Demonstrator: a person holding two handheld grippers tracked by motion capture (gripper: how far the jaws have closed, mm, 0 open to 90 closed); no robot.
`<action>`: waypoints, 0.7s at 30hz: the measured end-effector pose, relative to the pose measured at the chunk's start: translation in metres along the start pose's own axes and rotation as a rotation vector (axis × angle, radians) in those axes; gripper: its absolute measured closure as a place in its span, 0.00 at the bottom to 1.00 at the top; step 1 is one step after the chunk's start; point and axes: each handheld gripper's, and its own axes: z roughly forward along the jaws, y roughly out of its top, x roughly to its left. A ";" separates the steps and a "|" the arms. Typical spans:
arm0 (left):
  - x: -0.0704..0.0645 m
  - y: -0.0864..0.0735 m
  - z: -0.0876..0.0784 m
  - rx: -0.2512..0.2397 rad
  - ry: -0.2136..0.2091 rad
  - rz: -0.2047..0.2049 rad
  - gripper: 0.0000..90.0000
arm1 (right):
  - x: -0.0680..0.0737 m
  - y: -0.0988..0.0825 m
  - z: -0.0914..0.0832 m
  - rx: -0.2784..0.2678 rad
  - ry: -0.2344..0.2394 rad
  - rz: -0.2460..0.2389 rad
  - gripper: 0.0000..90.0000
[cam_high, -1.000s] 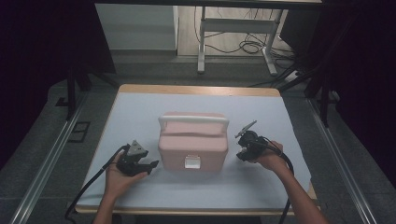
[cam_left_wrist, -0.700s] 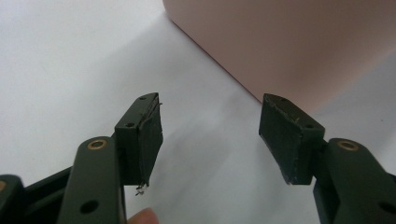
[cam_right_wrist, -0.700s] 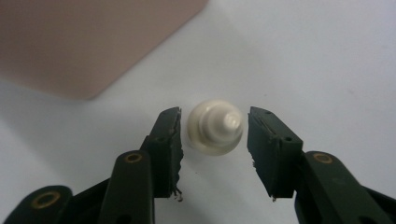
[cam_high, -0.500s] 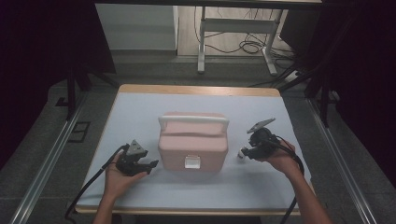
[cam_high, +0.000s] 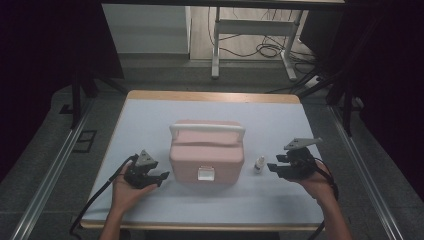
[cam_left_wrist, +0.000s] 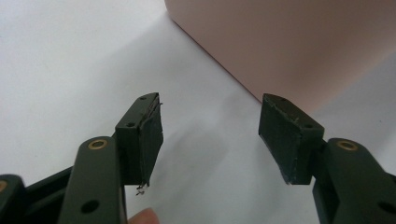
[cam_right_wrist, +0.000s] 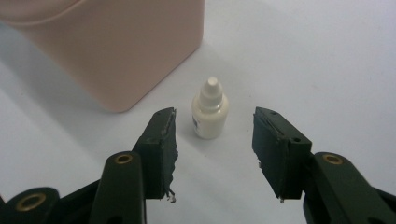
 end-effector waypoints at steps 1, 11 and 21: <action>0.000 0.000 0.000 0.001 0.000 -0.001 0.44 | 0.000 -0.004 -0.001 -0.011 0.000 0.013 0.55; -0.001 0.000 -0.001 -0.003 -0.007 -0.019 0.44 | -0.002 -0.045 0.017 -0.053 0.051 0.105 0.55; 0.000 0.000 -0.003 -0.013 -0.017 -0.046 0.44 | -0.003 -0.065 0.028 -0.050 0.038 0.108 0.55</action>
